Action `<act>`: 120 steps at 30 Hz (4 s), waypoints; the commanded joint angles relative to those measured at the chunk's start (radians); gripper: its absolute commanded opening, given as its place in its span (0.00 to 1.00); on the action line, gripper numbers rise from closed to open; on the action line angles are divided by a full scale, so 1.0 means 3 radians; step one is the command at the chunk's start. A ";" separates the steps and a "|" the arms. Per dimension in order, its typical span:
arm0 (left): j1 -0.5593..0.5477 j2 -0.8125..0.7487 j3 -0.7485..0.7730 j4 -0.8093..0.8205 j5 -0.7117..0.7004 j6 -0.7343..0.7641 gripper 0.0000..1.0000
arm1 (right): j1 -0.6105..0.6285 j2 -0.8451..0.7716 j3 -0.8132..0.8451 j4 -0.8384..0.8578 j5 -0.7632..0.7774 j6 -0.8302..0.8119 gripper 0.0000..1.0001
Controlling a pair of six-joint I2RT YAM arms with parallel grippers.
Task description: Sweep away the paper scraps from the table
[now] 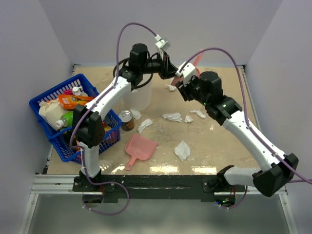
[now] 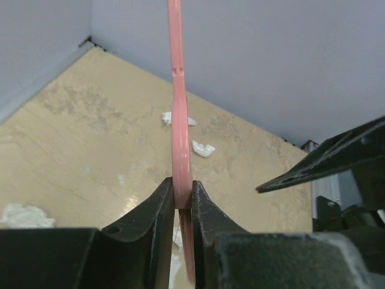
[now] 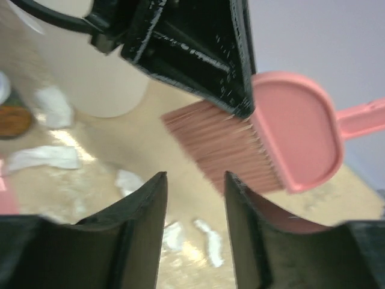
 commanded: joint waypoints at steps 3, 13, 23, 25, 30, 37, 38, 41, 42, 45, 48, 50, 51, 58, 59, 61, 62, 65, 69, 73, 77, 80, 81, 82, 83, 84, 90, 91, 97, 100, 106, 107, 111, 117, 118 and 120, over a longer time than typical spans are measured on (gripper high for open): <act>0.0240 -0.0073 0.0640 -0.0335 -0.0064 0.0815 0.00 | -0.0656 0.0044 0.0981 -0.0935 -0.1020 0.0703 0.66; 0.0645 -0.0283 0.1034 -0.2051 0.0775 0.2373 0.00 | -0.1607 0.0392 0.1610 -0.0425 -0.2401 0.1051 0.78; 0.0594 -0.0871 0.0615 -0.3321 0.0878 0.3719 0.00 | -0.1516 0.0361 0.1513 -0.1174 -0.3296 -0.0491 0.97; 0.0568 -0.0983 0.0533 -0.3479 0.0827 0.3892 0.00 | -0.1364 0.0417 0.1600 -0.1462 -0.3287 -0.0784 0.95; 0.0420 -0.1259 0.0119 -0.3516 0.0592 0.4103 0.00 | -0.0964 0.0505 0.1657 -0.2031 -0.3133 -0.1408 0.90; 0.0323 -0.1561 -0.0442 -0.3011 0.0453 0.3986 0.00 | -0.0683 0.0530 0.1503 -0.1888 -0.3138 -0.1194 0.77; 0.0323 -0.1632 -0.0504 -0.2913 0.0448 0.3925 0.00 | -0.0682 0.0540 0.1498 -0.1893 -0.3138 -0.1184 0.77; 0.0323 -0.1750 -0.0750 -0.2499 0.0489 0.3623 0.00 | -0.0677 0.0566 0.1498 -0.1933 -0.3143 -0.1169 0.74; 0.0323 -0.1776 -0.0806 -0.2296 0.0494 0.3470 0.00 | -0.0677 0.0566 0.1478 -0.1944 -0.3143 -0.1169 0.73; 0.0323 -0.1868 -0.1006 -0.1968 0.0509 0.3290 0.00 | -0.0677 0.0546 0.1356 -0.1745 -0.3041 -0.1001 0.70; 0.0323 -0.1899 -0.1067 -0.1773 0.0596 0.3101 0.00 | -0.0677 0.0551 0.1263 -0.1489 -0.3041 -0.0785 0.68; 0.0323 -0.1879 -0.1068 -0.1757 0.0627 0.3014 0.00 | -0.0677 0.0602 0.1293 -0.1514 -0.3097 -0.0770 0.66; 0.0323 -0.1868 -0.1078 -0.1716 0.0652 0.2973 0.00 | -0.0682 0.0627 0.1329 -0.1530 -0.3107 -0.0755 0.65; 0.0323 -0.1873 -0.1328 -0.1287 0.0826 0.2380 0.00 | -0.0682 0.0581 0.1370 -0.1739 -0.3026 -0.0892 0.56; 0.0323 -0.1853 -0.1338 -0.1256 0.0836 0.2344 0.00 | -0.0677 0.0581 0.1380 -0.1805 -0.3041 -0.0898 0.56; 0.0328 -0.1833 -0.1349 -0.1189 0.0898 0.2222 0.00 | -0.0677 0.0587 0.1396 -0.1831 -0.3051 -0.0867 0.54; 0.0333 -0.1802 -0.1349 -0.1179 0.0923 0.2181 0.00 | -0.0682 0.0597 0.1401 -0.1831 -0.3066 -0.0847 0.54; 0.0338 -0.1822 -0.1410 -0.1092 0.0975 0.2073 0.00 | -0.0682 0.0653 0.1472 -0.1897 -0.3087 -0.0857 0.50; 0.0374 -0.1817 -0.1431 -0.1102 0.1056 0.2098 0.00 | -0.0677 0.0699 0.1508 -0.1868 -0.3123 -0.0796 0.43; 0.0399 -0.1746 -0.1410 -0.1087 0.1148 0.2058 0.00 | -0.0682 0.0699 0.1503 -0.1734 -0.3210 -0.0617 0.42; 0.0420 -0.1710 -0.1410 -0.1041 0.1194 0.1986 0.00 | -0.0677 0.0709 0.1508 -0.1744 -0.3225 -0.0586 0.38; 0.0430 -0.1689 -0.1415 -0.1036 0.1220 0.1950 0.00 | -0.0682 0.0684 0.1488 -0.1760 -0.3235 -0.0581 0.36; 0.0430 -0.1684 -0.1420 -0.1021 0.1235 0.1930 0.00 | -0.0677 0.0679 0.1483 -0.1750 -0.3240 -0.0555 0.35; 0.0430 -0.1679 -0.1425 -0.1005 0.1240 0.1910 0.00 | -0.0677 0.0663 0.1473 -0.1719 -0.3261 -0.0535 0.35; 0.0430 -0.1689 -0.1436 -0.0970 0.1246 0.1894 0.00 | -0.0677 0.0663 0.1462 -0.1714 -0.3271 -0.0519 0.34; 0.0430 -0.1689 -0.1446 -0.0964 0.1241 0.1884 0.00 | -0.0677 0.0663 0.1462 -0.1719 -0.3281 -0.0509 0.33; 0.0430 -0.1669 -0.1441 -0.0959 0.1266 0.1868 0.00 | -0.0677 0.0663 0.1437 -0.1704 -0.3338 -0.0428 0.21; 0.0425 -0.1669 -0.1441 -0.0954 0.1266 0.1863 0.00 | -0.0682 0.0663 0.1432 -0.1688 -0.3338 -0.0417 0.19; 0.0430 -0.1669 -0.1461 -0.1010 0.0894 0.1929 0.35 | -0.0682 0.0602 0.1325 -0.1394 -0.2854 0.0052 0.00; 0.0420 -0.1715 -0.1482 -0.1240 0.0536 0.2226 0.79 | -0.0718 0.0581 0.1253 -0.1284 -0.2315 0.0396 0.00; 0.0399 -0.1944 -0.1609 -0.2216 -0.0012 0.3334 0.86 | -0.0963 0.0479 0.1008 -0.1172 -0.1846 0.0672 0.00; 0.0394 -0.1985 -0.1686 -0.2485 -0.0032 0.3650 0.85 | -0.0994 0.0479 0.0977 -0.1172 -0.1784 0.0708 0.00; 0.0364 -0.2088 -0.1865 -0.3182 -0.0068 0.4332 0.72 | -0.1020 0.0393 0.0752 -0.1044 -0.1778 0.0734 0.00; 0.0333 -0.1935 -0.2008 -0.3439 -0.0410 0.4354 0.51 | -0.1020 0.0387 0.0593 -0.0983 -0.1793 0.0734 0.00; 0.0323 -0.1919 -0.2008 -0.3373 -0.0482 0.4278 0.48 | -0.1020 0.0382 0.0568 -0.0967 -0.1793 0.0728 0.00; 0.0318 -0.1869 -0.2003 -0.3383 -0.0656 0.4210 0.37 | -0.1020 0.0377 0.0547 -0.0942 -0.1798 0.0723 0.00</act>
